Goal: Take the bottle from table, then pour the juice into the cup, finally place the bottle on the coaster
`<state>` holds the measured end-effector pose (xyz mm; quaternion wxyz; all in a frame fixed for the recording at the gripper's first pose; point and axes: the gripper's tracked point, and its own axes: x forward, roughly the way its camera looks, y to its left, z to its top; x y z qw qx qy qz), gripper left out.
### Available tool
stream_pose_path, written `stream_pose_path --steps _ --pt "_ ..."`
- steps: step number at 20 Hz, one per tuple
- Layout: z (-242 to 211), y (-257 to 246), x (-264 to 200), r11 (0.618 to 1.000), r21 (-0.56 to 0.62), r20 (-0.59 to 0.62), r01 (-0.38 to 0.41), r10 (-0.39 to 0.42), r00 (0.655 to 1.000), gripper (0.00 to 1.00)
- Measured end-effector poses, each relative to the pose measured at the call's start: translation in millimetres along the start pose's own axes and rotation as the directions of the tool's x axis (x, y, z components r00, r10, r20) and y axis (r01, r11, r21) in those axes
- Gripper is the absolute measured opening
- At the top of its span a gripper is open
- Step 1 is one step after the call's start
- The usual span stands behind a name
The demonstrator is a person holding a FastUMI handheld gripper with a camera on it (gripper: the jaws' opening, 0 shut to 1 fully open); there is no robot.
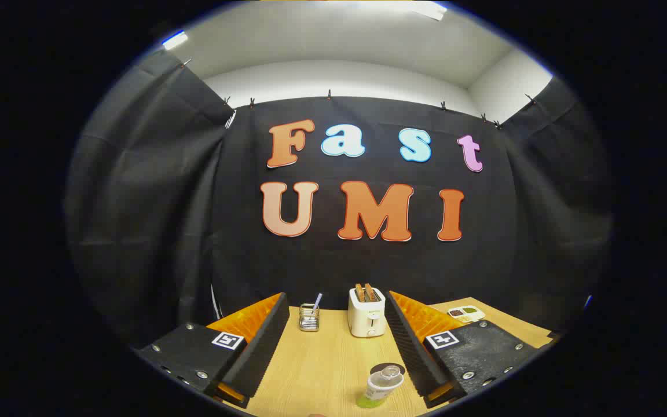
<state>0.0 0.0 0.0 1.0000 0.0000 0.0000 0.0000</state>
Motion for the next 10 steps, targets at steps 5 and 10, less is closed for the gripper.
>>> stream_pose_path --steps 5,10 --pt "3.9 -1.5 -3.1 1.000 0.027 0.024 0.006 -0.007 1.000 0.98" --pt "-5.6 2.9 1.9 1.000 0.012 0.015 0.002 -0.003 1.000 0.98"
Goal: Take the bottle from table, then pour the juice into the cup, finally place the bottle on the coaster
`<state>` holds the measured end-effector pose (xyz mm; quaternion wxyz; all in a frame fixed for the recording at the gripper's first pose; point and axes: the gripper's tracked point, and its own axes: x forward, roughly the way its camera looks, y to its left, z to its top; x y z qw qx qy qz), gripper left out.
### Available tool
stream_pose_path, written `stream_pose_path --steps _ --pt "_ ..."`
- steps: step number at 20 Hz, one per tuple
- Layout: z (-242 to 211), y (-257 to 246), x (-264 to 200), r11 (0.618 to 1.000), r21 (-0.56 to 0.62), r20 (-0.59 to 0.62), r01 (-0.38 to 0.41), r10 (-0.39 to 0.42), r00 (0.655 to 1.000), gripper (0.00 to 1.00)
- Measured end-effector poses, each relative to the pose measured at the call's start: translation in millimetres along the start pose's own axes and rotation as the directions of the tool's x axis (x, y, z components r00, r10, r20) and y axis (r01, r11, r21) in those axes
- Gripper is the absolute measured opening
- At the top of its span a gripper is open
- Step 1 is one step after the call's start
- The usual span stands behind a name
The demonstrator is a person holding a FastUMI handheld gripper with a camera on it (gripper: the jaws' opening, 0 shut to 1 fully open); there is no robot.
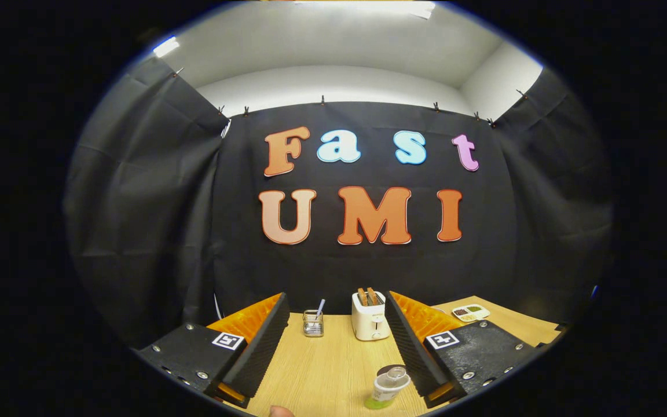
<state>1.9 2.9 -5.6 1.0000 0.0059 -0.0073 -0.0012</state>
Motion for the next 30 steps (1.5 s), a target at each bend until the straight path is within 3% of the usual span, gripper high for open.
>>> stream_pose_path --steps 5,14,22,30 --pt "-0.8 0.4 3.3 0.999 0.026 0.009 -0.018 0.018 1.000 0.98" --pt "-17.8 -28.3 8.1 0.998 0.050 -0.019 0.043 -0.042 0.999 0.98" --pt "-59.1 -60.2 20.9 0.992 0.048 -0.099 0.113 -0.107 0.989 0.98" --pt "-141.2 -85.1 38.4 0.984 0.040 -0.232 0.171 -0.158 0.960 0.98"
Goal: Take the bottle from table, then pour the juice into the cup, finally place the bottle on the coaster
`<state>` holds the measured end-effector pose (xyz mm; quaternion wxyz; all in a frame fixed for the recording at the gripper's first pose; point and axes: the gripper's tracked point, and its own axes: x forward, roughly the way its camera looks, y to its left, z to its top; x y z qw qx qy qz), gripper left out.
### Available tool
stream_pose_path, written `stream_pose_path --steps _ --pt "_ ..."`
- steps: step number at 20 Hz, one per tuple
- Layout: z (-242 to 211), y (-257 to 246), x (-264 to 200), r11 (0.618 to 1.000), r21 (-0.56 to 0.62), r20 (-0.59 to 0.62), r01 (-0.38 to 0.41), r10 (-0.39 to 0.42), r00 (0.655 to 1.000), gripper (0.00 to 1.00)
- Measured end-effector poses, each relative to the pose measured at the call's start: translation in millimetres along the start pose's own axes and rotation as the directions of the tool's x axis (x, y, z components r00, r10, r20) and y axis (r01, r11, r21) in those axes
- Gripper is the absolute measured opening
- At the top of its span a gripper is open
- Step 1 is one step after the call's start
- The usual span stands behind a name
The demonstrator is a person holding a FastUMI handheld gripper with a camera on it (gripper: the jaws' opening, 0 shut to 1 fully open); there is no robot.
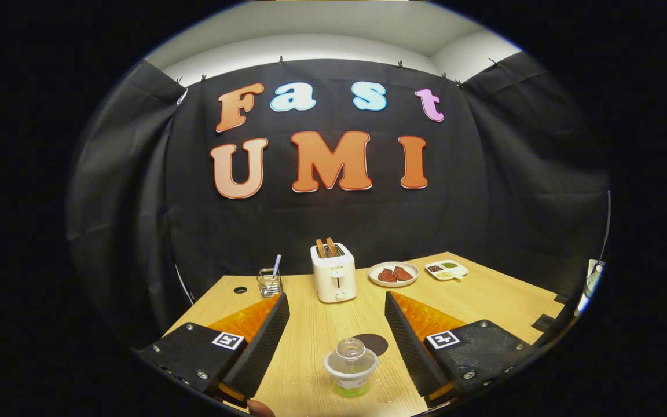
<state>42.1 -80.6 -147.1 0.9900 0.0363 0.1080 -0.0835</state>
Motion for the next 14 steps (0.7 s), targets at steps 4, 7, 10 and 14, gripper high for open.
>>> stream_pose_path --steps 4,7,10,14 --pt "-32.8 -2.9 16.2 1.000 0.012 -0.056 0.007 -0.006 0.998 0.98" --pt "-57.0 -6.4 23.2 1.000 0.010 -0.091 0.019 -0.018 0.996 0.99" --pt "-78.2 -11.0 26.3 0.999 -0.010 -0.126 0.036 -0.037 0.991 0.98" --pt "-110.3 -5.5 29.9 1.000 -0.011 -0.175 0.017 -0.019 0.984 0.98"
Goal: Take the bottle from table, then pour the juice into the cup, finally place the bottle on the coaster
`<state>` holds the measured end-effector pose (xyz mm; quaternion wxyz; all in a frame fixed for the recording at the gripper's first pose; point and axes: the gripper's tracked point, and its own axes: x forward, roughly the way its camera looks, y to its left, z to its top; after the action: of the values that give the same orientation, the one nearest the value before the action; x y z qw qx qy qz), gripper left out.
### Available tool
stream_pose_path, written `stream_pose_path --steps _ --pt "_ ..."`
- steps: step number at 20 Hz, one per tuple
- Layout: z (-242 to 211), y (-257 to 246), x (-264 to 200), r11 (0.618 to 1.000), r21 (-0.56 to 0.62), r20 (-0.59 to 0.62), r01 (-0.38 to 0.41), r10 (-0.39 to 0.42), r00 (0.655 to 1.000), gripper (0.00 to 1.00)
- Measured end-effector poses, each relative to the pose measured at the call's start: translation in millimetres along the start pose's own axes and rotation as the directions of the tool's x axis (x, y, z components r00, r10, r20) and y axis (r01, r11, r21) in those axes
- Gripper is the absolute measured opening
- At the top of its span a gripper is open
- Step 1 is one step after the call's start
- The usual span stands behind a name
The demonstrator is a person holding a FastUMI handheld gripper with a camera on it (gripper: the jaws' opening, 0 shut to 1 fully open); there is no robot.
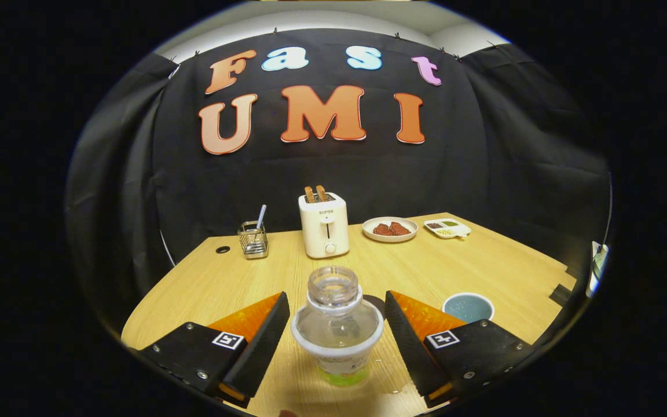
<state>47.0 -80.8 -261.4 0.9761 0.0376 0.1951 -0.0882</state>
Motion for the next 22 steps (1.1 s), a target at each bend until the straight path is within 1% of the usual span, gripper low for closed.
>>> stream_pose_path --steps 4,8,12,14,16,17,19,22 --pt "-25.6 2.1 5.6 0.999 -0.039 -0.053 0.003 -0.005 0.999 0.98" --pt "-40.4 2.4 9.8 0.999 -0.041 -0.082 0.010 -0.013 0.997 0.99" --pt "-50.1 -5.1 9.7 0.998 -0.041 -0.093 0.047 -0.051 0.994 0.97" --pt "-50.9 -3.2 10.7 0.998 -0.040 -0.085 0.040 -0.043 0.995 0.86" --pt "-51.6 -4.5 12.2 0.999 -0.034 -0.081 0.038 -0.041 0.996 0.64" --pt "-51.2 -5.6 10.2 0.999 -0.024 -0.082 0.043 -0.044 0.996 0.62" --pt "-49.4 -6.7 8.3 0.999 0.004 -0.084 0.044 -0.044 0.995 0.61" --pt "-33.2 -2.3 2.9 0.996 0.090 -0.052 0.020 -0.015 0.999 0.61"
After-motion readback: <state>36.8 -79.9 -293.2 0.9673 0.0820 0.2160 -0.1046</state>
